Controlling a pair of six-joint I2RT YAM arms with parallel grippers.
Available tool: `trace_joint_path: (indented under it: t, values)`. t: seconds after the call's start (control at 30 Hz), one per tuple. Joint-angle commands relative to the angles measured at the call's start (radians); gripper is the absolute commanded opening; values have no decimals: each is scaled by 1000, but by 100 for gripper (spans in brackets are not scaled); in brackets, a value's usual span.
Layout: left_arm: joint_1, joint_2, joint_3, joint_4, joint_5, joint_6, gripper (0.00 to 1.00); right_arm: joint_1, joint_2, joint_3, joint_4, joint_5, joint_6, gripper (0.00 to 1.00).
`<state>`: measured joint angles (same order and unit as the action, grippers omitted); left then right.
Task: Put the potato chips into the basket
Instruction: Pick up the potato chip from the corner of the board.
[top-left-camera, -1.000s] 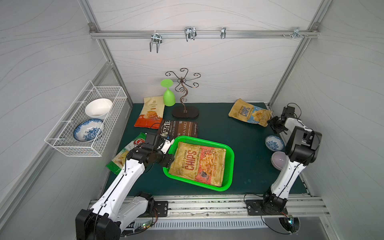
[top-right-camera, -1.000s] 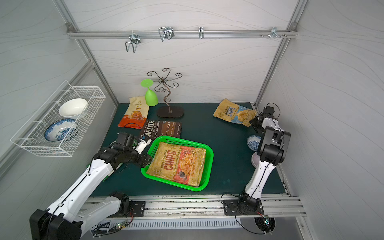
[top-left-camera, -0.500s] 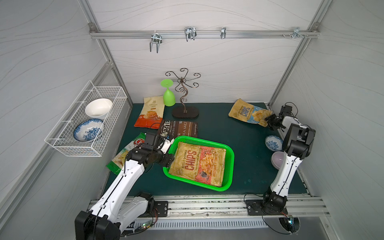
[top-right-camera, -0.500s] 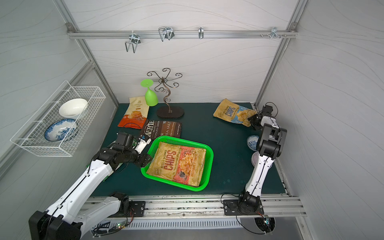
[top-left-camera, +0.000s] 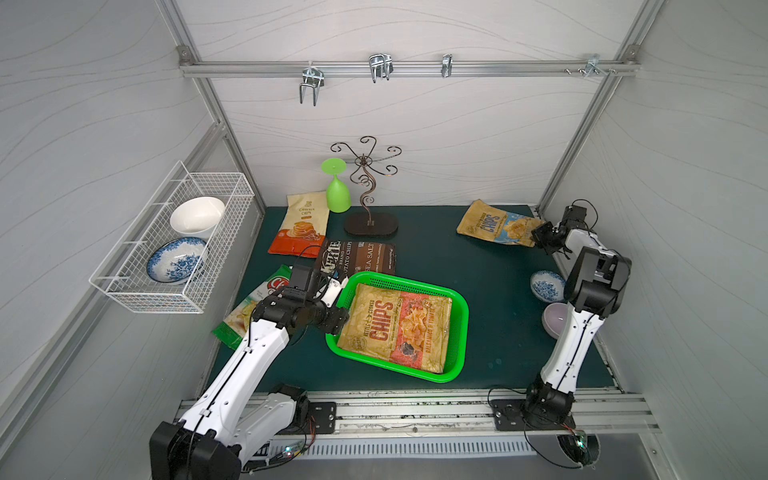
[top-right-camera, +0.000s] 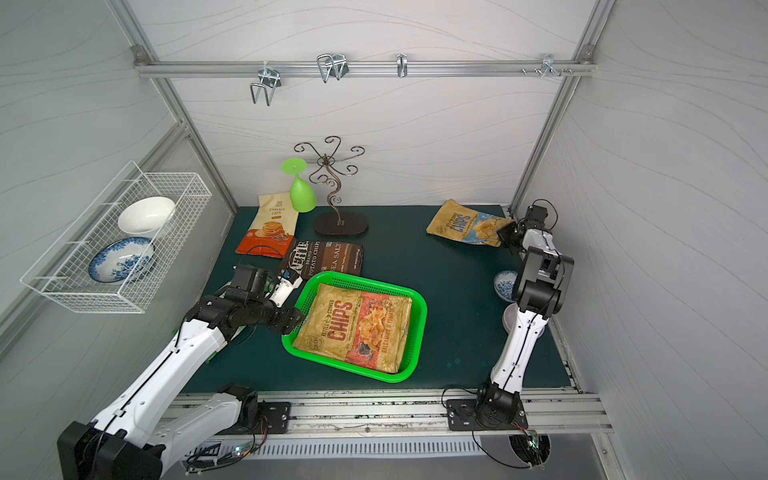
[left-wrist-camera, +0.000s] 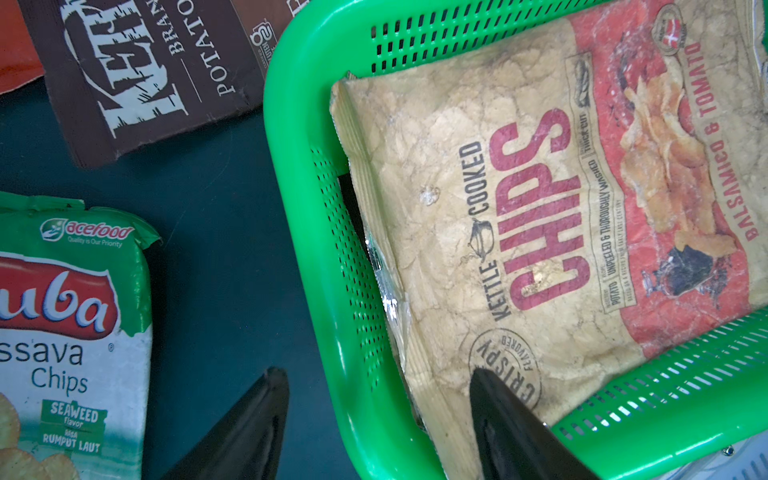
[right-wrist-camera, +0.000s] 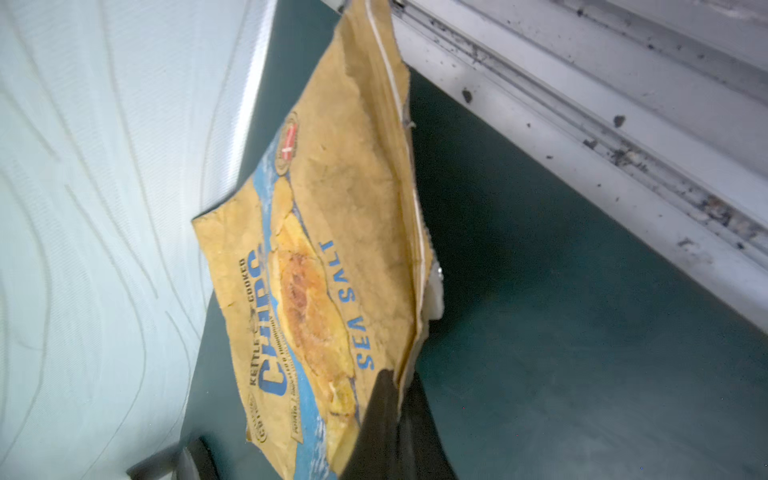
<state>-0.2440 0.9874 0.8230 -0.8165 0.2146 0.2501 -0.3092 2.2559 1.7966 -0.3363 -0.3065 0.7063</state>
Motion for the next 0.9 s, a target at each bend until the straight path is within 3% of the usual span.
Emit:
trace_joint_path:
  t: [0.0, 0.37, 0.87]
  values:
    - [3, -20, -1, 35, -16, -12, 73, 36, -163, 8, -7, 19, -42, 0]
    - [53, -30, 10, 45, -90, -57, 79, 120, -501, -91, -29, 76, -112, 0]
    - [57, -19, 36, 15, 3, -3, 78, 261, -873, -139, -98, 45, -117, 0]
